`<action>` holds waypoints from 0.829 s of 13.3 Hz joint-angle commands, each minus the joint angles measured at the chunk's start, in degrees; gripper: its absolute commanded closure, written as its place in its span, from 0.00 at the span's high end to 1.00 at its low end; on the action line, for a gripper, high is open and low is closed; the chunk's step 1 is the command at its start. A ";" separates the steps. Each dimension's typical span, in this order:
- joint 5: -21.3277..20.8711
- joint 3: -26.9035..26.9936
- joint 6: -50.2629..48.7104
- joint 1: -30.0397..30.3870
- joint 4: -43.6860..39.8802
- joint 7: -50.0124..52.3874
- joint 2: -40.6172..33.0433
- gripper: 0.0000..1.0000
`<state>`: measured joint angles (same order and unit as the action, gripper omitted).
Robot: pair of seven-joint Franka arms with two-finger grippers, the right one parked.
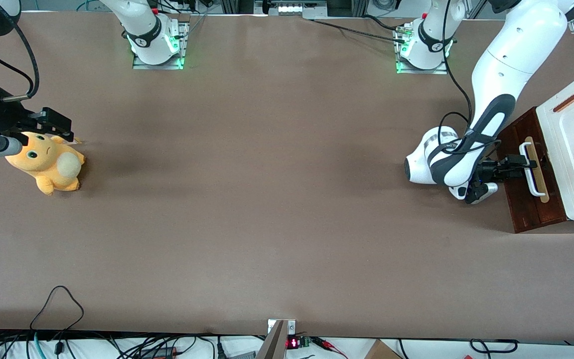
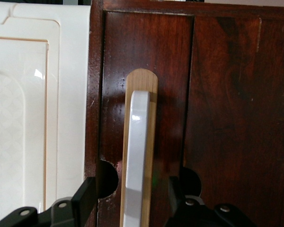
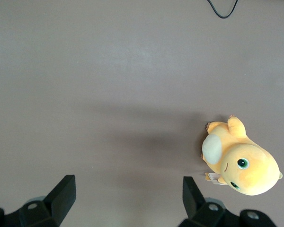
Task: Open lower drawer with left arm only
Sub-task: 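Close the left gripper on the white drawer handle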
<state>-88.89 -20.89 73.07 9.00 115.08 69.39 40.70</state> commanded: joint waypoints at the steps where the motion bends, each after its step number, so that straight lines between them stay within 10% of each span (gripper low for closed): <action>1: -1.47 0.24 0.23 0.14 -0.39 -0.22 0.78 0.62; 11: -2.26 0.50 0.41 0.67 -0.48 -0.31 0.79 0.40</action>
<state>-89.55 -20.29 73.16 9.05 115.08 69.39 41.17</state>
